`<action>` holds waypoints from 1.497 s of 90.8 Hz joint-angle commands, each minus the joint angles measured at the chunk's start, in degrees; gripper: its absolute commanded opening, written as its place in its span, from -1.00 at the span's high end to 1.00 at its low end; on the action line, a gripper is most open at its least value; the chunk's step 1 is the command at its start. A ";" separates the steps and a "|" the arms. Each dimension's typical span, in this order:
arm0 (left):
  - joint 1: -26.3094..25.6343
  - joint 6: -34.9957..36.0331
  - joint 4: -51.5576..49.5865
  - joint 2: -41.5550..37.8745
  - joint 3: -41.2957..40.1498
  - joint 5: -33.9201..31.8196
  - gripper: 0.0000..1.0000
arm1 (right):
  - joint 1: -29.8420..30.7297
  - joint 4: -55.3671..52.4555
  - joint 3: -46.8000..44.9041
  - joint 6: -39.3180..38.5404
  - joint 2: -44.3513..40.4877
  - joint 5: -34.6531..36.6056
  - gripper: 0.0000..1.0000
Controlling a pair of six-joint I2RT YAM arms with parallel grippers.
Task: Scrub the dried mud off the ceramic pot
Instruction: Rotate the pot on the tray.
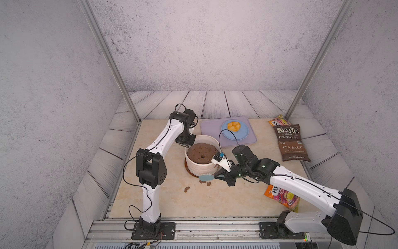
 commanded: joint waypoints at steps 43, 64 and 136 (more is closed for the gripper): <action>1.19 5.61 -0.48 3.39 2.98 -1.79 0.70 | 0.02 -0.25 -0.08 1.17 -1.46 -0.13 1.00; 1.19 -0.07 -2.26 0.86 3.70 -4.35 0.41 | 0.02 0.14 -0.08 0.91 -1.06 -0.30 1.00; -5.58 -56.27 -6.71 -12.45 -8.70 1.65 -0.16 | -0.07 1.46 -1.81 1.28 -3.17 2.45 1.00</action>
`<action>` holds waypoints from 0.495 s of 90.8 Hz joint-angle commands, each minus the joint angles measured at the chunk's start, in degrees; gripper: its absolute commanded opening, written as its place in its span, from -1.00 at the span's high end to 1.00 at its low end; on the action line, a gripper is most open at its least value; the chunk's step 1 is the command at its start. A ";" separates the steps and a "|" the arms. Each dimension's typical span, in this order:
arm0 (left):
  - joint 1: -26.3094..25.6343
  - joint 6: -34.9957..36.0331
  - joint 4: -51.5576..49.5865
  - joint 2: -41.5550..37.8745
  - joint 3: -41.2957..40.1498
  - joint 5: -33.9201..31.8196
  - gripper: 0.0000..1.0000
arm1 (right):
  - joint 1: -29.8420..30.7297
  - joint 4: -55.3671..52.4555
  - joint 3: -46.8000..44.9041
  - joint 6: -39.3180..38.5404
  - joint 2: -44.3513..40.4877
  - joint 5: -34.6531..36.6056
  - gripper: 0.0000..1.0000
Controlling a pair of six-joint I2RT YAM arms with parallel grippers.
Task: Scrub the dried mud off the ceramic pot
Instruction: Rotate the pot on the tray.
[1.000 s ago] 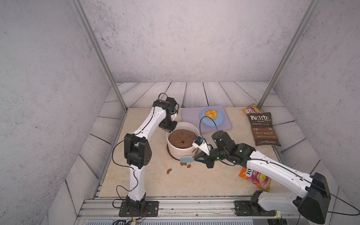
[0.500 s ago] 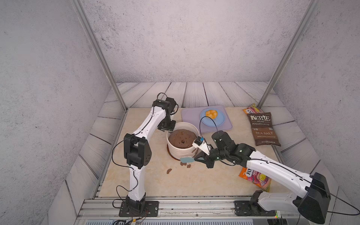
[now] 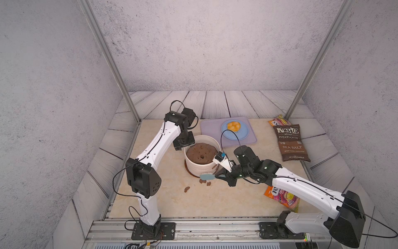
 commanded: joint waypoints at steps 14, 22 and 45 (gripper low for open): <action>-3.52 -17.82 0.82 -3.21 -7.63 4.32 -0.16 | -0.04 0.05 -1.34 0.83 -3.28 1.57 1.00; -4.30 -21.20 0.71 -3.93 -9.63 4.44 -0.15 | -0.06 0.07 -1.89 1.17 -4.17 1.63 1.00; -5.25 -27.50 3.24 -5.70 -14.77 6.26 0.09 | -0.08 -0.09 -1.97 1.09 -4.94 0.89 1.00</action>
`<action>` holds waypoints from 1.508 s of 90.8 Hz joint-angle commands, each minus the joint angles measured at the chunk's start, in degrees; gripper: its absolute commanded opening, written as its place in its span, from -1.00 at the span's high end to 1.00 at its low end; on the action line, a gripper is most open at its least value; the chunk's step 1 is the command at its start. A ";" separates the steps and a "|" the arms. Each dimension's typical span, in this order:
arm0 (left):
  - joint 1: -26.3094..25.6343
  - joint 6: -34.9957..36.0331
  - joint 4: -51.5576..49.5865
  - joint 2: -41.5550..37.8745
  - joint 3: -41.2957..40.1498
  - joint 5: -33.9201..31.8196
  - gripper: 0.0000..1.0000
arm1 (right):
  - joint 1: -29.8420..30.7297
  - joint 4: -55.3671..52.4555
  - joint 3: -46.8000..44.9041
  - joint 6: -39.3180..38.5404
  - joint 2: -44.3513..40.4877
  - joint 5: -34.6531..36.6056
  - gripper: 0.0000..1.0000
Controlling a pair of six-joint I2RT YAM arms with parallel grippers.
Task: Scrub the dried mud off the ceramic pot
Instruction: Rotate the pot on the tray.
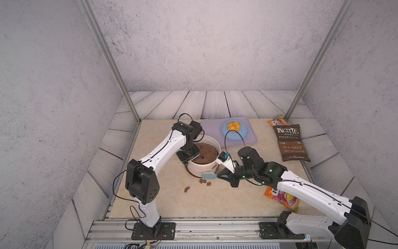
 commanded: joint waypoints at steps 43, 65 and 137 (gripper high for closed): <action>-0.86 -4.94 2.82 -0.07 -2.35 2.61 0.58 | -0.07 0.20 0.06 -0.53 -0.36 0.15 1.00; -0.65 -4.18 2.10 0.51 -1.99 1.78 0.70 | -0.11 0.75 -0.11 -0.36 -0.23 0.46 1.00; 5.00 24.62 2.97 7.47 6.12 1.28 0.92 | -0.05 3.24 1.60 0.04 2.76 -0.14 1.00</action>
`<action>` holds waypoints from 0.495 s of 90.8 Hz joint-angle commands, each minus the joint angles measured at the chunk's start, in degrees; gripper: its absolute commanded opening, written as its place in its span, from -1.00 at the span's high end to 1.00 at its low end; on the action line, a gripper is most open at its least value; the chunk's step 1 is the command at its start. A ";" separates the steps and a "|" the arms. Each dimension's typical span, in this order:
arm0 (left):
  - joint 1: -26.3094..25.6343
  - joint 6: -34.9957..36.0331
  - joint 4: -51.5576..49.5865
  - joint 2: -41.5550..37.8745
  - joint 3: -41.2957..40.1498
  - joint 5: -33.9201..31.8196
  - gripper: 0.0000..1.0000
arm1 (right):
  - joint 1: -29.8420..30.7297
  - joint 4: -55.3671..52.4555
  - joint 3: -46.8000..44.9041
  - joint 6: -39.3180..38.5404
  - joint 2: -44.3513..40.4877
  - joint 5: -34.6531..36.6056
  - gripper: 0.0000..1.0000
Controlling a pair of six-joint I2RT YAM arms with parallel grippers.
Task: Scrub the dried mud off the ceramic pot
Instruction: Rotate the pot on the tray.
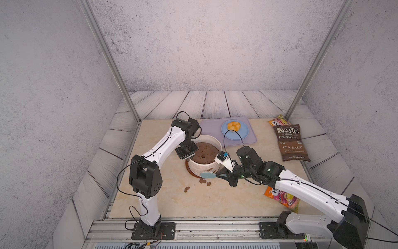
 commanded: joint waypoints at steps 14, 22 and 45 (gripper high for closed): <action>1.53 20.06 3.32 4.23 3.47 0.42 1.00 | -0.07 1.51 2.50 -0.16 1.71 -0.54 1.00; 1.62 22.64 2.50 5.17 4.56 -2.22 1.00 | -0.02 2.28 2.90 0.07 1.89 -0.71 1.00; 1.91 25.97 1.57 7.07 6.76 -5.31 1.00 | -0.10 3.72 4.42 0.17 3.38 -0.85 1.00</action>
